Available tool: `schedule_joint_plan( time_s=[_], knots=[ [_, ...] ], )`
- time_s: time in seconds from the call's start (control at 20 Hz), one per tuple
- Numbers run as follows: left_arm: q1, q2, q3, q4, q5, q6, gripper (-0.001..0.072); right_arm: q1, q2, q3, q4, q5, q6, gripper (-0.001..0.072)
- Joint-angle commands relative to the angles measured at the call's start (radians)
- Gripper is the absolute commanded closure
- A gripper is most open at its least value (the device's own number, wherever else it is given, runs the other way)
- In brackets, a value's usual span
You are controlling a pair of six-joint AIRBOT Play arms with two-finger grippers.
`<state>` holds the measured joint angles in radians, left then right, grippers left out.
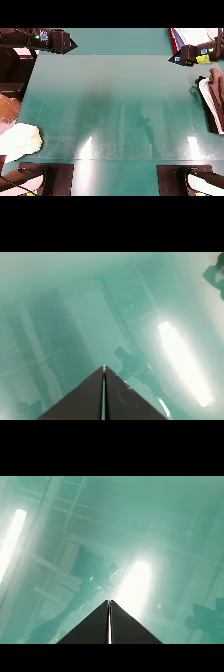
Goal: Fold the shirts.
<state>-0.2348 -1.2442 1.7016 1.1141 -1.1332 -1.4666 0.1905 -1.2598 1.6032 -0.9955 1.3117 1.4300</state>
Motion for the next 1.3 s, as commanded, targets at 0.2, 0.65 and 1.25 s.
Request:
schedule_joint_plan(
  time_s=[0.2, 0.65, 1.25],
  knots=[
    [0.0, 0.001, 0.0, 0.0, 0.0, 0.0, 0.068, 0.003, 0.001, 0.001, 0.001, 0.001, 0.0, 0.0694],
    [0.0, 0.001, 0.0, 0.001, 0.045, 0.001, 0.068, 0.003, 0.001, 0.001, 0.002, 0.013, 0.001, 0.0694],
    [0.404, 0.39, -0.37, 0.416, -0.365, 0.064, 0.0679, 0.003, 0.0, 0.001, 0.001, 0.064, 0.001, 0.0694]
  ],
)
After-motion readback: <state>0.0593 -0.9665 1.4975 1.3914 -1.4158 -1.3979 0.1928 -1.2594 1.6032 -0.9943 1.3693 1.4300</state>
